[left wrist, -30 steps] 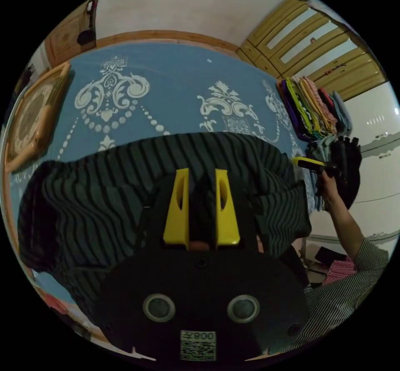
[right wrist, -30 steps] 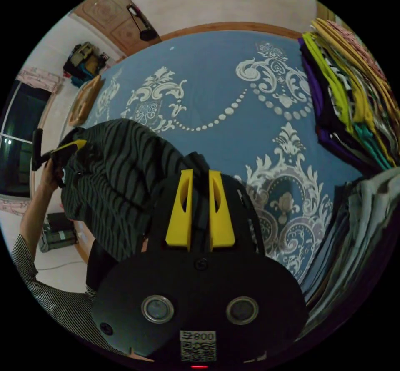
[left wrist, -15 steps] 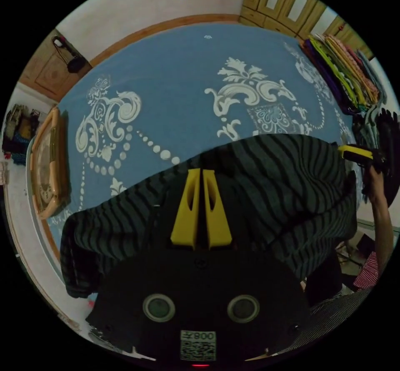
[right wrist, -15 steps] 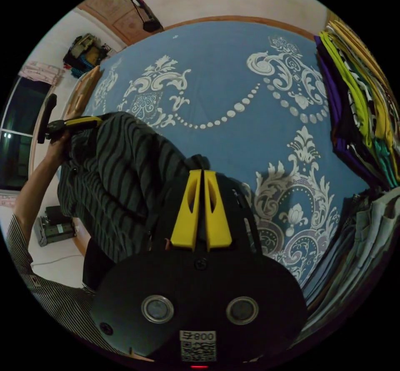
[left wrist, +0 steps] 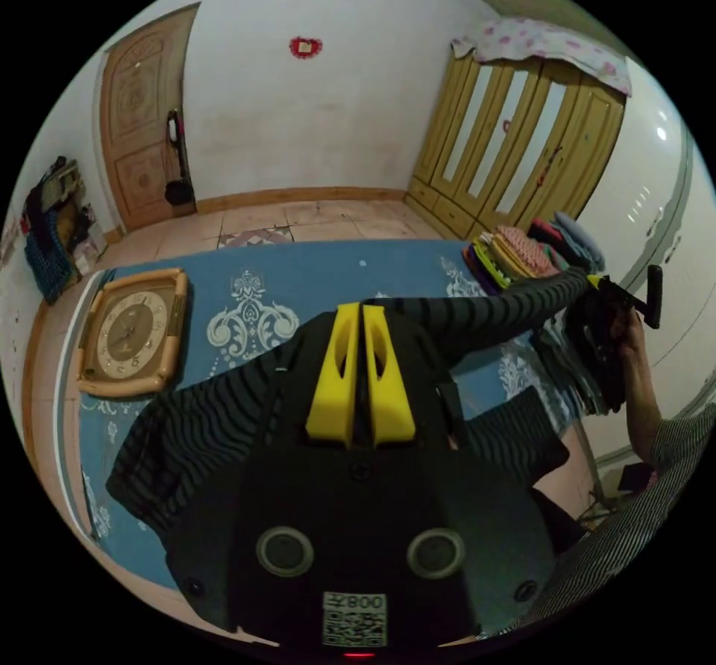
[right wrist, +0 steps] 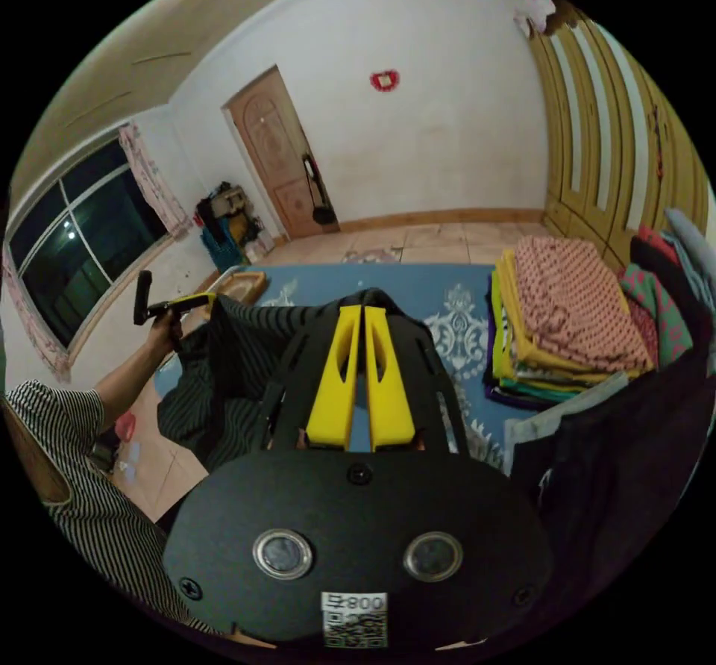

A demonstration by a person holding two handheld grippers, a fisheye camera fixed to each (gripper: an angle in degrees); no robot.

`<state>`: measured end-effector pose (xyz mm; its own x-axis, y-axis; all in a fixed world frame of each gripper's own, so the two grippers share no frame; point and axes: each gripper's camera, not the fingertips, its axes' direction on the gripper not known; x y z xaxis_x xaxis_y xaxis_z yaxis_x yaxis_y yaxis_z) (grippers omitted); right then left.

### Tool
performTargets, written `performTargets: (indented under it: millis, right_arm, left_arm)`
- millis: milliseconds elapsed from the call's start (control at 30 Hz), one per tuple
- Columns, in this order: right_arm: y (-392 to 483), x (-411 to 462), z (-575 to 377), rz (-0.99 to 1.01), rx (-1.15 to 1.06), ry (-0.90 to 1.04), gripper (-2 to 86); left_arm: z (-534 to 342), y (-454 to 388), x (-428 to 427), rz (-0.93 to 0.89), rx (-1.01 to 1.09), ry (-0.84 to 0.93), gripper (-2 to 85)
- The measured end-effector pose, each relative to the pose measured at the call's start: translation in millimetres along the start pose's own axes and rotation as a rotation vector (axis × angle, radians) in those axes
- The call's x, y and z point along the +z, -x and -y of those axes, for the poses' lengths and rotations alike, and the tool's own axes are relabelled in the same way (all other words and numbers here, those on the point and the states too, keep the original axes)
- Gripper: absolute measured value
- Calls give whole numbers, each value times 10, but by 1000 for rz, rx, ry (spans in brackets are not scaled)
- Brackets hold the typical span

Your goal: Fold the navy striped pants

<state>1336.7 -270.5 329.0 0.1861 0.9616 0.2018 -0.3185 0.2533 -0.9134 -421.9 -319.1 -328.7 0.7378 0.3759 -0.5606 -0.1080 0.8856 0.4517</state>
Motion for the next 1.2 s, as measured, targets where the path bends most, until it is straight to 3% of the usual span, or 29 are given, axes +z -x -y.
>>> performTargets:
  millis: [100, 233, 300, 467, 767, 1200]
  right_arm:
    - [0, 98, 475, -122, -6, 3, 3]
    - [-161, 687, 1049, -323, 61, 261, -2]
    - [-169, 829, 1129, -383, 57, 317, -3]
    - [-162, 920, 954, -260, 23, 316, -3]
    - [-397, 1181, 563, -125, 155, 521, 15]
    - [-670, 1398, 1361, -239, 160, 419, 74]
  left_arm:
    - [237, 124, 209, 16, -74, -21, 5]
    - [376, 207, 528, 119, -100, 118, 10]
    - [260, 218, 562, 21, -85, 113, 19]
    - [-173, 303, 665, -74, -31, 219, 54]
    - [-834, 597, 739, -103, -159, 336, 82]
    - [88, 512, 1595, -22, 38, 389, 120]
